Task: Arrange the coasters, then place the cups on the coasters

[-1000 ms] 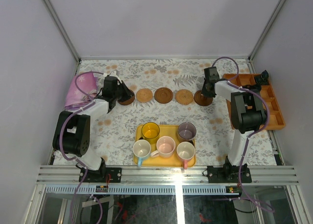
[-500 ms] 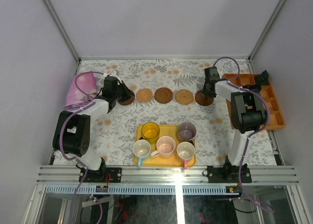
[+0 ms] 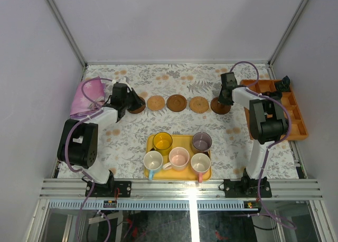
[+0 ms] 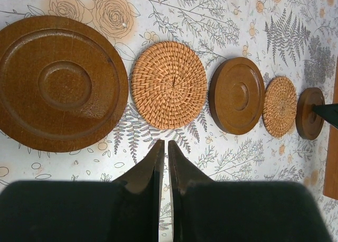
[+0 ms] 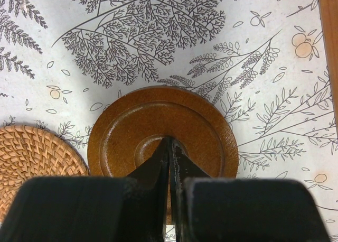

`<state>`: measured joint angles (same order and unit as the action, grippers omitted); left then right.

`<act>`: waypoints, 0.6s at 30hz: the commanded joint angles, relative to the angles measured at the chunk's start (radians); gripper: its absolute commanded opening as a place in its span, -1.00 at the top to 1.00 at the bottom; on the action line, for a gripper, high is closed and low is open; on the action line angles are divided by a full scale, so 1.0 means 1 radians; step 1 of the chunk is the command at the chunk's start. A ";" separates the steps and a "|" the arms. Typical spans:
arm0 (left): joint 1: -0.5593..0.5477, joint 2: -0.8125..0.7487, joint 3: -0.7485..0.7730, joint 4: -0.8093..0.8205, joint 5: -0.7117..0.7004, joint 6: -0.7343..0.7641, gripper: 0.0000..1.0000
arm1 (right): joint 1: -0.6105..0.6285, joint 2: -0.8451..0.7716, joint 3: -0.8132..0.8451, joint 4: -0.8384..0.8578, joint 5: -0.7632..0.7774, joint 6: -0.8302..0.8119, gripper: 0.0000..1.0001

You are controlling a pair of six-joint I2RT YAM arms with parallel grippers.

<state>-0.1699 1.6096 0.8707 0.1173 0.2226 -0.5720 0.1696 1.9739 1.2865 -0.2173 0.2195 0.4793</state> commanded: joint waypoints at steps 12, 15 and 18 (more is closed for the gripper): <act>-0.007 0.007 0.008 0.050 0.005 0.009 0.90 | -0.007 -0.070 0.037 0.051 -0.078 -0.050 1.00; -0.007 0.001 0.013 0.049 0.005 0.011 0.90 | -0.007 -0.088 0.037 0.055 -0.104 -0.054 1.00; -0.006 -0.011 0.011 0.051 0.006 0.012 0.90 | -0.005 -0.119 0.022 0.057 -0.117 -0.051 1.00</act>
<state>-0.1699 1.6108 0.8700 0.1177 0.2222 -0.5720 0.1669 1.9522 1.2873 -0.1959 0.1371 0.4408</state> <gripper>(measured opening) 0.051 0.009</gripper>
